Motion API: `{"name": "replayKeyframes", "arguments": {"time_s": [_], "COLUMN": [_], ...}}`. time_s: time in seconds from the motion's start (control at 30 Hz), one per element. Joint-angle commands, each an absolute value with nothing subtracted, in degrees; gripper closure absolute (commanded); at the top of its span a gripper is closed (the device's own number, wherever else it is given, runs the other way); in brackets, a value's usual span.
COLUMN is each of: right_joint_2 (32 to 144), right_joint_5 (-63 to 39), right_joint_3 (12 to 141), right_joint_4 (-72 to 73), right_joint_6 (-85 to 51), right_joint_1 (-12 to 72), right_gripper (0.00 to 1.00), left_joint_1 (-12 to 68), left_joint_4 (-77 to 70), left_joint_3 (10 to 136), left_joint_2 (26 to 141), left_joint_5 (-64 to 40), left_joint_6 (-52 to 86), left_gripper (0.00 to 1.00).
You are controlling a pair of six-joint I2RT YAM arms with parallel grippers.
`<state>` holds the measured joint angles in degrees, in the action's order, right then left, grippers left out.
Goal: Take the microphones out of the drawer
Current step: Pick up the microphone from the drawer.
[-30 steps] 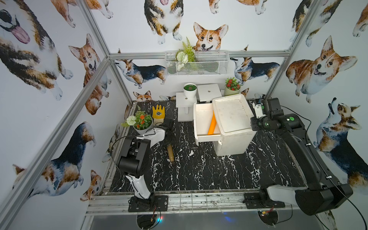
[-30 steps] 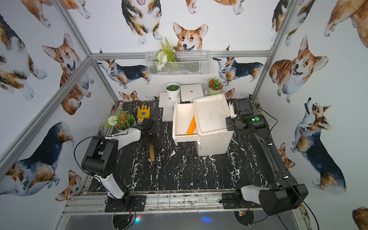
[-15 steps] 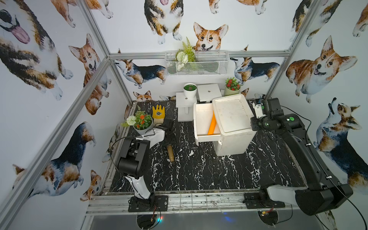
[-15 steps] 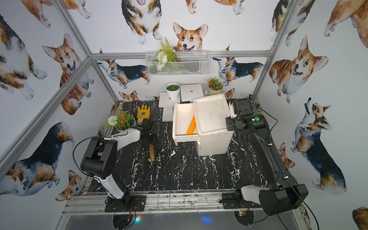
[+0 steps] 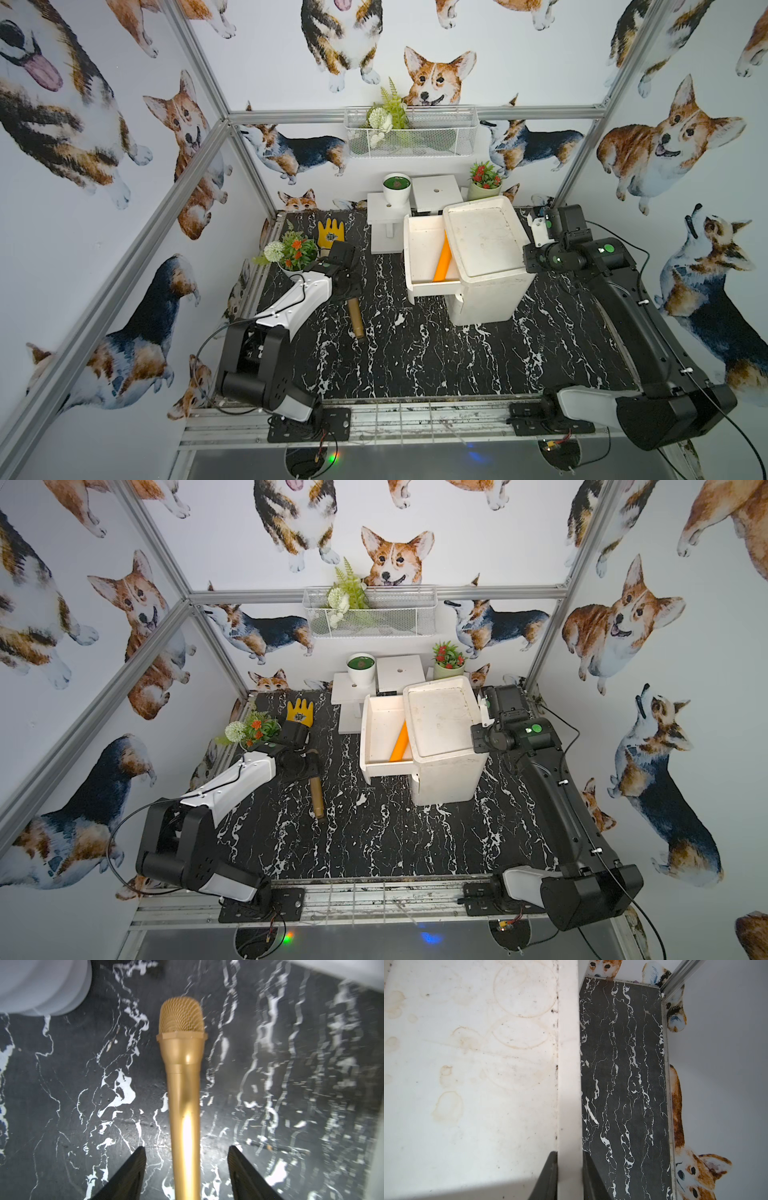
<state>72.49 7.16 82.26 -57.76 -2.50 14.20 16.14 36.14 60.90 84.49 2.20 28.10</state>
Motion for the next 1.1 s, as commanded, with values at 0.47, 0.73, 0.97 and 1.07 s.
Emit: {"name": "replayKeyframes", "arguments": {"time_s": [0.47, 0.73, 0.97, 1.07], "right_joint_2": [73.48, 73.52, 73.52, 73.41], "right_joint_5": [2.02, 1.58, 1.40, 1.38], "right_joint_3": [81.74, 81.73, 81.74, 81.72], "right_joint_4": [-62.05, -62.05, -62.05, -62.05], "right_joint_6": [-1.54, -1.58, -1.58, -1.58], "right_joint_1": [14.41, 14.41, 14.50, 14.52], "right_gripper": [0.81, 0.81, 0.81, 0.81], "left_joint_1": [20.60, 28.09, 35.88, 37.83], "left_joint_4": [32.39, 33.84, 44.54, 48.25], "left_joint_3": [74.87, 84.67, 100.44, 106.49], "left_joint_2": [74.93, 82.60, 93.70, 98.84], "left_joint_5": [-16.52, -19.29, -12.36, -10.73], "left_joint_6": [31.01, 30.02, 23.41, 21.92], "left_gripper": [0.36, 0.37, 0.37, 0.38]}}
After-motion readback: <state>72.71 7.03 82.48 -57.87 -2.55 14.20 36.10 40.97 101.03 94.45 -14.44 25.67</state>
